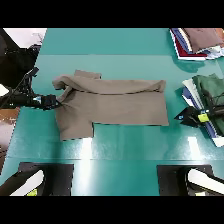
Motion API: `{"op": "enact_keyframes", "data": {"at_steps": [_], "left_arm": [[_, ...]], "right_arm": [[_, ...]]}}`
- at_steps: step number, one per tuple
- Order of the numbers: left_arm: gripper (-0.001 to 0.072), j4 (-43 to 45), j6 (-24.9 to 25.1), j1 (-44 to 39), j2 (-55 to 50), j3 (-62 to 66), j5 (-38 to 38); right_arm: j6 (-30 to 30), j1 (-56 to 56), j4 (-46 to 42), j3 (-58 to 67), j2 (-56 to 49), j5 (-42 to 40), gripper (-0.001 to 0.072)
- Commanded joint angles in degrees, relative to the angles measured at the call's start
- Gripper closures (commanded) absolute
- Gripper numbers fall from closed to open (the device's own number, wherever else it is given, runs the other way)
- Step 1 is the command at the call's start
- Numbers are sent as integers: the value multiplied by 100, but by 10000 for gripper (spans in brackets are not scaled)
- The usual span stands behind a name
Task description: Fold the shirts.
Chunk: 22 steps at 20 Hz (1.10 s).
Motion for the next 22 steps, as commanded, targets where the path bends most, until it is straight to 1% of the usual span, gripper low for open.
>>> {"op": "enact_keyframes", "data": {"at_steps": [1, 3, 4, 5, 8, 9, 10, 11, 14, 16, 19, 22], "left_arm": [[676, -269, 107, 66, 9, 7, -74], [676, -271, 107, 66, 9, 7, -63], [676, -269, 107, 66, 9, 7, -48], [676, -269, 107, 66, 9, 7, -52], [676, -269, 107, 66, 9, 7, -74], [676, -273, 105, 66, 9, 9, -92], [676, -310, 105, 66, 9, 9, -116], [676, -433, 94, 66, 11, 13, -138], [677, -1182, 63, 66, 15, 420, -157], [677, -1521, 61, 66, 15, 1226, -195], [677, -1534, 55, 66, 15, 3003, -291], [676, -1537, 59, 66, 15, 4896, -354]], "right_arm": [[-417, -111, 693, -343, -597, -411, 205], [-431, 118, 761, -343, -780, -619, 210], [-431, 258, 745, -343, -855, -660, 246], [-431, 417, 706, -345, -922, -706, 265], [-431, 778, 710, -343, -984, -894, 272], [-435, 870, 706, -315, -984, -916, 398], [-487, 960, 713, -262, -975, -890, 643], [-586, 1040, 710, -199, -920, -844, 698], [-546, 1200, 730, 396, -369, -717, 699], [-260, 1200, 739, 1163, 232, -721, 699], [-118, 1075, 728, 2682, 1073, -1084, 699], [-63, 929, 717, 4192, 1633, -1593, 699]]}}
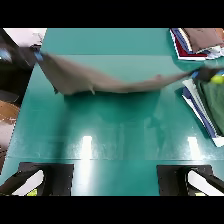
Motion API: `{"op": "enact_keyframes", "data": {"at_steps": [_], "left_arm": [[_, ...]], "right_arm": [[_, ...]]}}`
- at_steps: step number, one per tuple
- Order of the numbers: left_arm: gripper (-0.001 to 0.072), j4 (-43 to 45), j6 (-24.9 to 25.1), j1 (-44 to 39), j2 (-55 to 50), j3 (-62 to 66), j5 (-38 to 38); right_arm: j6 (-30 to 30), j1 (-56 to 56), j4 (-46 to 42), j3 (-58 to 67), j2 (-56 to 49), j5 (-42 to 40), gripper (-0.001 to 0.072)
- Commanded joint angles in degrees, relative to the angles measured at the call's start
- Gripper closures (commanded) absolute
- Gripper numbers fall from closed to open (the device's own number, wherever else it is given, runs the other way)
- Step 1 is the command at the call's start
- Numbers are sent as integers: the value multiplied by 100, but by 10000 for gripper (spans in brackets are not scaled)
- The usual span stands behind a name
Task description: Fold the shirts.
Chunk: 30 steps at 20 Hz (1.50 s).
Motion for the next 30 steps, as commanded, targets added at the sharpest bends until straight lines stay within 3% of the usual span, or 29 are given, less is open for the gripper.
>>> {"op": "enact_keyframes", "data": {"at_steps": [1, 5, 11, 14, 18, 22, 25, 27, 30], "left_arm": [[676, -107, -4, 2, 4, 2210, -70], [677, -109, -107, 2, 20, 4144, 22], [678, -125, -323, 2, 861, 4234, 763], [678, 61, -323, 2, 1003, 4203, 640], [678, 741, -605, 2, 953, 2664, 367], [677, 739, -505, -2, 411, 662, -83], [677, 741, -247, -4, -372, -341, -4], [677, 737, -199, -4, -1091, -610, 210], [677, 551, 317, -4, -2138, -605, 940]], "right_arm": [[111, -157, 7, 1714, 710, -623, 699], [111, -507, 0, 2830, 1185, -745, 699], [205, -1429, -9, 3348, 1567, -94, 699], [326, -1690, 2, 3346, 1434, 396, 700], [535, -1086, -52, 3344, 551, 999, 700], [1091, 284, -1502, 3344, -907, 1805, 699], [1279, 879, -1794, 3344, -2087, 2251, 699], [1314, 1062, -1792, 3346, -2804, 2179, 700], [1362, 1080, -1788, 3346, -3633, 1530, 700]]}}
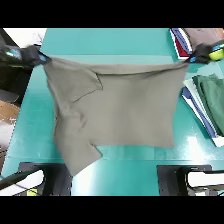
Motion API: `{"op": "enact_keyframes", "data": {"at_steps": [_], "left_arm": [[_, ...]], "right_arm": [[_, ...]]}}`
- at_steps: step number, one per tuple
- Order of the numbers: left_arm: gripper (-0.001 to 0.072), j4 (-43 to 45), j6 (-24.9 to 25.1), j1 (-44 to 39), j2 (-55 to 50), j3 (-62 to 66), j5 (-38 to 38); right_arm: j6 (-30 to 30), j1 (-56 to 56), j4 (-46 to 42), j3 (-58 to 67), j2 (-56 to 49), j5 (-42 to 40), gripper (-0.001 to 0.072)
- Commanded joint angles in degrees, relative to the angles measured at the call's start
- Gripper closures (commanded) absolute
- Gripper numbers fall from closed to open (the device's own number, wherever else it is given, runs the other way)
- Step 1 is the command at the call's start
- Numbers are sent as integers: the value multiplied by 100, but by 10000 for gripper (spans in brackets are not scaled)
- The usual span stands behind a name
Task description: Fold the shirts.
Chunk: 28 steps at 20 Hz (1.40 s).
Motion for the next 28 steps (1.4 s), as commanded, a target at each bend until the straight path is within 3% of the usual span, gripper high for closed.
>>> {"op": "enact_keyframes", "data": {"at_steps": [1, 5, 9, 13, 17, 25, 26, 27, 28], "left_arm": [[677, -330, 575, -2, -1130, -240, 874], [677, -1751, 1513, -2, -1827, -232, 1941], [677, -1816, 2002, 13, -1902, -160, 2006], [678, -1023, 2068, 136, -1873, 79, 870], [678, 214, 1878, 105, -1875, -120, 22], [674, 680, 1596, 105, -1878, -750, 63], [516, 680, 1443, 125, -1880, -750, 24], [203, 682, 1268, 122, -1880, -743, -9], [85, 715, 1067, 122, -1878, -732, -28]], "right_arm": [[111, 129, -111, 7, -1036, -662, 700], [103, 24, 166, 7, -1432, -1777, 700], [-28, -13, 210, 7, -1338, -2131, 699], [-262, 7, 42, -61, -1298, -1128, 700], [-256, 109, -284, -905, -1027, -1095, 700], [-254, 227, -175, -2441, -715, -1438, 699], [-254, 227, -59, -2507, -715, -1447, 698], [-251, 227, 81, -2533, -717, -1425, 671], [-249, 219, 127, -2514, -717, -1388, 480]]}}
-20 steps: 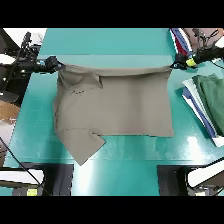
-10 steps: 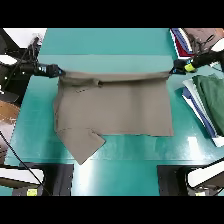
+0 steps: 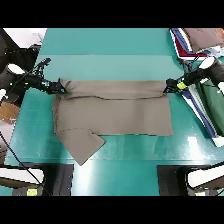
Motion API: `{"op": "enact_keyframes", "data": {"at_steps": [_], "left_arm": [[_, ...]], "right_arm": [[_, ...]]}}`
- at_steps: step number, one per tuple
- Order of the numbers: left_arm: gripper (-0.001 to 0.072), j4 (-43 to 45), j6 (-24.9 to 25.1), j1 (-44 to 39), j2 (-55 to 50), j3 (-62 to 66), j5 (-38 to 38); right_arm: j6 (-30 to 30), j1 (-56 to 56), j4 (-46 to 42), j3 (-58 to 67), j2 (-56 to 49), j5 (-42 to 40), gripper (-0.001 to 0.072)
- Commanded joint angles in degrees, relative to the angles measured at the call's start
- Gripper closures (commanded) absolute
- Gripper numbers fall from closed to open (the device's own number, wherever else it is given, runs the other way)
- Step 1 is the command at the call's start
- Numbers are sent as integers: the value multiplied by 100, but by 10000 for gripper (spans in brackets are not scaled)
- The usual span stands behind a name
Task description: Fold the shirts.
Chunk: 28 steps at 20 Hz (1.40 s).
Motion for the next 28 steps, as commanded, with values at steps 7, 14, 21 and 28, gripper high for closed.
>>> {"op": "enact_keyframes", "data": {"at_steps": [7, 14, 21, 28], "left_arm": [[84, 1598, -1543, 345, 1139, -116, -1040], [84, 1517, -2470, 398, 3626, -3036, -1353], [84, 896, -2575, 380, 4277, -4878, -1263], [84, 236, -2553, 380, 4277, -5386, -610]], "right_arm": [[-7, -533, 291, -229, 807, 699, 308], [-9, -1141, 334, -1539, 1971, 289, 301], [-13, -859, 332, -1268, 2035, 50, 301], [-11, -737, 334, -723, 2035, 103, 301]]}}
